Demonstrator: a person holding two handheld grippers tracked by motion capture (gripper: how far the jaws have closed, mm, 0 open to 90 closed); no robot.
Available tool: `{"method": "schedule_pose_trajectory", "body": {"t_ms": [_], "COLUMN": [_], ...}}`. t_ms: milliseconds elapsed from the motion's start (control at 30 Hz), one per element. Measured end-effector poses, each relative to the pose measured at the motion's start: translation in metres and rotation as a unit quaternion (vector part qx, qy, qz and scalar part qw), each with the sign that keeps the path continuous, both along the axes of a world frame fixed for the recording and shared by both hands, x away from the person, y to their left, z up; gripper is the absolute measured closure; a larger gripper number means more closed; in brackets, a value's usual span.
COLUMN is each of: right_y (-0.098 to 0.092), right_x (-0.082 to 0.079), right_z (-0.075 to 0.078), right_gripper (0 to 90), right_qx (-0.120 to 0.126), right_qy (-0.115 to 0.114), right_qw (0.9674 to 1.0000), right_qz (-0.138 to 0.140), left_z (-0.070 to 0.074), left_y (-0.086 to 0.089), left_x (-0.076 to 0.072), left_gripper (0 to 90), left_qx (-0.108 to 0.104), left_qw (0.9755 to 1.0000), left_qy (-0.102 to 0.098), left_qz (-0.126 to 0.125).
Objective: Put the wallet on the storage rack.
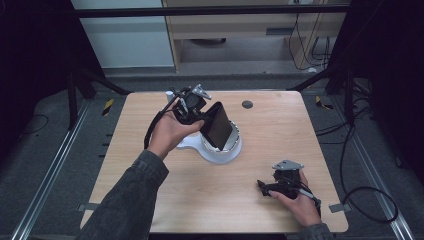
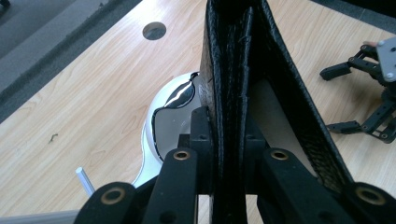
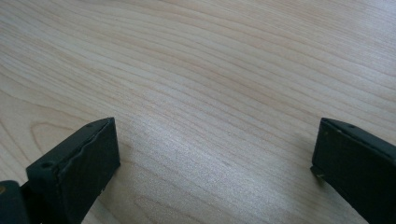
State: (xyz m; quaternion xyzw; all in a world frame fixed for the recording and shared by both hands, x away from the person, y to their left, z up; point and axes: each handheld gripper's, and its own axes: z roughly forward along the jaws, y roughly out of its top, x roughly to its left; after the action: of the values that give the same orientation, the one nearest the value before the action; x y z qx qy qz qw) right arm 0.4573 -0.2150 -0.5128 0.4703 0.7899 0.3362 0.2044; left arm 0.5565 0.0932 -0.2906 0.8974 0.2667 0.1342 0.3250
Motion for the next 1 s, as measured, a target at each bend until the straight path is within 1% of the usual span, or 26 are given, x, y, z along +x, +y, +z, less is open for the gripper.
{"method": "schedule_pose_trajectory", "body": {"t_ms": [133,267,367,467,600,767,867,1000], "right_y": [0.0,0.0,0.0,0.0,0.0,0.0,0.0,0.0], "right_x": [0.0,0.0,0.0,0.0,0.0,0.0,0.0,0.0], "right_z": [0.0,0.0,0.0,0.0,0.0,0.0,0.0,0.0], "right_gripper": [0.9,0.9,0.9,0.9,0.9,1.0,1.0,1.1], "right_qx": [0.0,0.0,0.0,0.0,0.001,-0.001,-0.001,0.0], "right_qy": [0.0,0.0,0.0,0.0,0.0,-0.001,-0.001,-0.001], "right_qw": [1.0,1.0,1.0,1.0,1.0,1.0,1.0,1.0], "right_qz": [0.0,0.0,0.0,0.0,0.0,0.0,0.0,0.0], "left_z": [-0.006,-0.011,-0.015,-0.021,-0.023,-0.026,-0.024,-0.024], "left_y": [0.0,-0.001,-0.005,-0.01,-0.015,-0.02,-0.024,-0.024], "left_x": [0.003,0.007,0.009,0.013,0.017,0.022,0.023,0.025], "left_gripper": [80.7,80.7,80.6,80.6,80.4,80.1,79.5,77.5], "left_qx": [0.003,-0.013,-0.007,-0.01,-0.006,-0.003,0.001,0.003], "left_qw": [1.0,0.9997,0.9998,0.9994,0.9994,0.9992,0.9993,0.9994], "left_qy": [0.006,0.019,0.021,0.031,0.033,0.039,0.037,0.035], "left_qz": [0.0,-0.001,-0.001,-0.004,-0.004,-0.003,-0.004,0.002]}}
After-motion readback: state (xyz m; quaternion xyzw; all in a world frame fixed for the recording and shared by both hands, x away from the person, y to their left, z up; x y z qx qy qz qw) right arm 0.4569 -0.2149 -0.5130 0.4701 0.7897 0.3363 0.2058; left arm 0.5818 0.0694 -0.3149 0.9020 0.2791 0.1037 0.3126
